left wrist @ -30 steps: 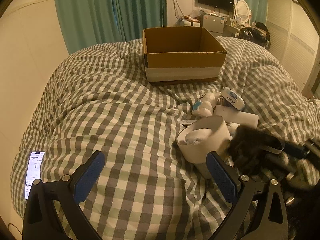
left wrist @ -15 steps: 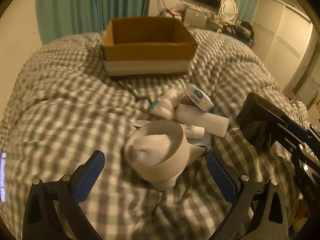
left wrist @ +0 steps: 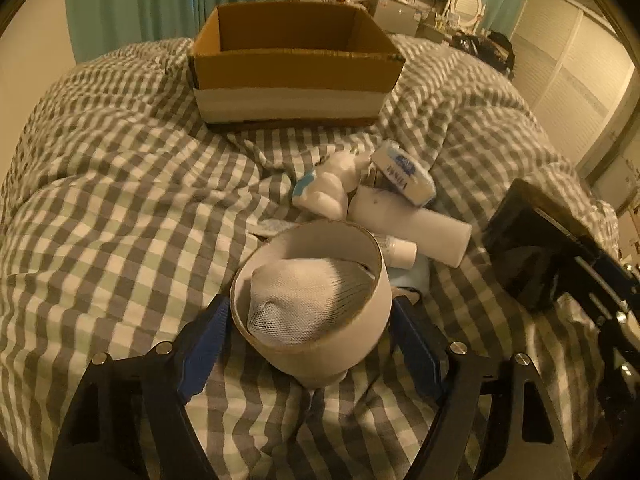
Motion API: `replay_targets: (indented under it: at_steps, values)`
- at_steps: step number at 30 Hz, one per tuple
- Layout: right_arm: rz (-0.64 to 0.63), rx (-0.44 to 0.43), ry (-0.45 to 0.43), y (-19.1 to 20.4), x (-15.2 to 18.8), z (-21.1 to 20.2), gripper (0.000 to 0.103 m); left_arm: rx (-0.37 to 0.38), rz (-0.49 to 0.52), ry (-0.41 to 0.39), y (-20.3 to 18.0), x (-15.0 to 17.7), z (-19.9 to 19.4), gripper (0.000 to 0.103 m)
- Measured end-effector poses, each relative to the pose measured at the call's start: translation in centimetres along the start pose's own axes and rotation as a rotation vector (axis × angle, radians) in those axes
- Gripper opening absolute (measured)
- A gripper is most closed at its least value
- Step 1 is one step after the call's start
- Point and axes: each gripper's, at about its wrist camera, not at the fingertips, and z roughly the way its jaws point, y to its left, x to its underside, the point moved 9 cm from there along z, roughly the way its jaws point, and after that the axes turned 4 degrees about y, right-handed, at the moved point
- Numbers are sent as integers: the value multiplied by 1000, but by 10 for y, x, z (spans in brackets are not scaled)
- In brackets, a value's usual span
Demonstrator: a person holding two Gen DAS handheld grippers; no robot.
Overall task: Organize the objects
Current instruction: 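Grasp the white tape roll with the left tool while the right tool grasps the black cup, then carry the tape roll and black cup into the box and open both tools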
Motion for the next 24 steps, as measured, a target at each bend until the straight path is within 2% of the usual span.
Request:
replay_targets:
  at_steps: [7,18,24]
  values:
    - [-17,6,-13,5,-5,-6,30,-54,12,-86,5,-10,-28,82]
    - [-49,9,-57,19,-24,-29,30,-90,39,-224,3,-24,-81,82]
    - [-85,24,-102,24,-52,-41,30,-129,60,-276,5,-41,-105,82]
